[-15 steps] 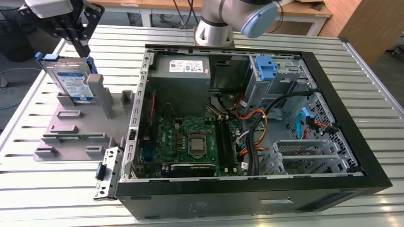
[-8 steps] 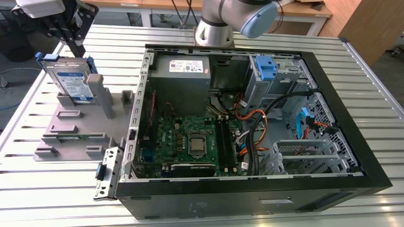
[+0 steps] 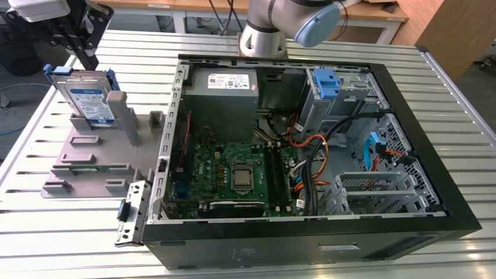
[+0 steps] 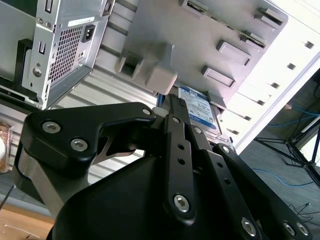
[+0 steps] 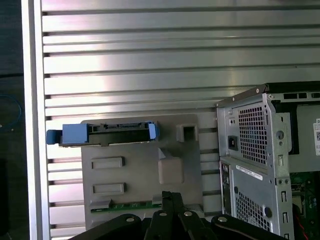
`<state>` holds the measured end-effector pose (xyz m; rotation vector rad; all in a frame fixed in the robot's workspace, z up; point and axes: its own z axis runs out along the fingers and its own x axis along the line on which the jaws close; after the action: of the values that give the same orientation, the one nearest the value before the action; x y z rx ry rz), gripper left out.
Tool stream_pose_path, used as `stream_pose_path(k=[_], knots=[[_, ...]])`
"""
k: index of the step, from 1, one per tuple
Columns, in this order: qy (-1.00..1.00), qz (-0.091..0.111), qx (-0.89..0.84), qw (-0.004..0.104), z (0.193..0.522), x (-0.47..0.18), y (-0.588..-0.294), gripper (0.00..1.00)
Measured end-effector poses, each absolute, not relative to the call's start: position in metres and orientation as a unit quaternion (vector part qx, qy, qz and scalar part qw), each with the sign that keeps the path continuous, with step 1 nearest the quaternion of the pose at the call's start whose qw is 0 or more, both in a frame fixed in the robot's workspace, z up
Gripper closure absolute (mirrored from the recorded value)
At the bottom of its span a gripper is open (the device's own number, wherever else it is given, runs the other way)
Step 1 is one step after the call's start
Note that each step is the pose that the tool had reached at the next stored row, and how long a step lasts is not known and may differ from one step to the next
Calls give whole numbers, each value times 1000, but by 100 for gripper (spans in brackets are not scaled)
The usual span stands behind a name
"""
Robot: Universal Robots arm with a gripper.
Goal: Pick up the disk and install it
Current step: 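Reach for the disk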
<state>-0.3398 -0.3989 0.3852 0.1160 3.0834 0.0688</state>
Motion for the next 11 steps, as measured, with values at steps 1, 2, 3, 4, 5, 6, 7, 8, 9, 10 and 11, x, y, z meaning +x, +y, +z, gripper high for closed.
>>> stream_pose_path(k=[1,2,3,4,5,6,7,8,9,10,11], knots=[[999,22,38,28,385,-341,-399,89],[999,22,38,28,385,-343,-399,89],[999,22,38,28,385,-344,-399,89],[999,22,38,28,385,-345,-399,89],[999,22,38,28,385,-347,-399,89],[999,22,38,28,385,-348,-399,89],[999,22,38,28,384,-350,-399,89],[999,22,38,28,384,-351,-399,89],[999,22,38,28,384,-353,-399,89],[999,22,37,28,383,-355,-399,89],[999,22,38,28,383,-356,-398,89]])
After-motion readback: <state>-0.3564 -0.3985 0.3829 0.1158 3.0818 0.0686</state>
